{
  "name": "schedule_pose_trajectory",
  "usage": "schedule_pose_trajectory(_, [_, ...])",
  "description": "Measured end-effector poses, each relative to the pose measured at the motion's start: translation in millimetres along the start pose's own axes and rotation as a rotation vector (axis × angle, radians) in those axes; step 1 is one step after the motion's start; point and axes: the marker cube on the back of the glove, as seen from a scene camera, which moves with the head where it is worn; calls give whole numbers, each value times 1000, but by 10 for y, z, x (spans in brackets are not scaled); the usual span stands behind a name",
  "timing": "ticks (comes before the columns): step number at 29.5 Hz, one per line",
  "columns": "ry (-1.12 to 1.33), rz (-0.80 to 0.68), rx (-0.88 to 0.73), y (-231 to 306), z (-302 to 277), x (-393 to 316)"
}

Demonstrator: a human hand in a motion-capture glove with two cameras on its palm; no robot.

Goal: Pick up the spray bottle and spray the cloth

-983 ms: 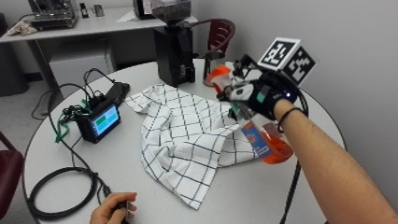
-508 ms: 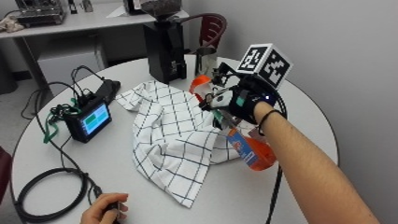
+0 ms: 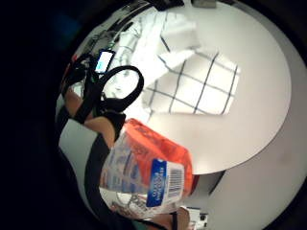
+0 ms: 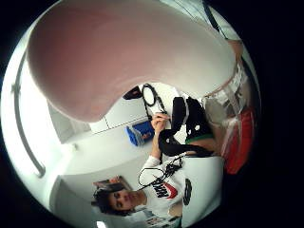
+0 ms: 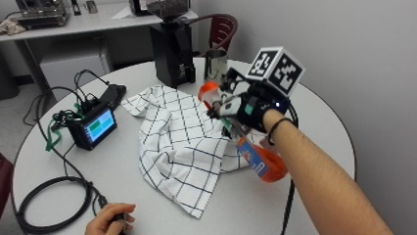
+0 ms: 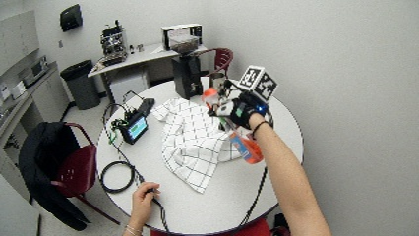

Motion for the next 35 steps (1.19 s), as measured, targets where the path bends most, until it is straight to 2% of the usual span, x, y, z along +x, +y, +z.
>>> schedule_pose_trajectory(4, [9,30,-3,-30,4,158])
schedule_pose_trajectory(11, [22,-76,102,288,-499,-448])
schedule_pose_trajectory(14, [35,-49,89,240,-389,-371])
schedule_pose_trajectory(19, [26,50,30,51,-12,151])
schedule_pose_trajectory(22, [-12,40,48,70,50,280])
schedule_pose_trajectory(25, [-71,-53,133,154,-31,82])
schedule_pose_trajectory(29, [-170,-293,263,271,-98,-470])
schedule_pose_trajectory(32, [-250,-469,289,293,21,-780])
schedule_pose_trajectory(35, [-324,-577,284,225,242,-924])
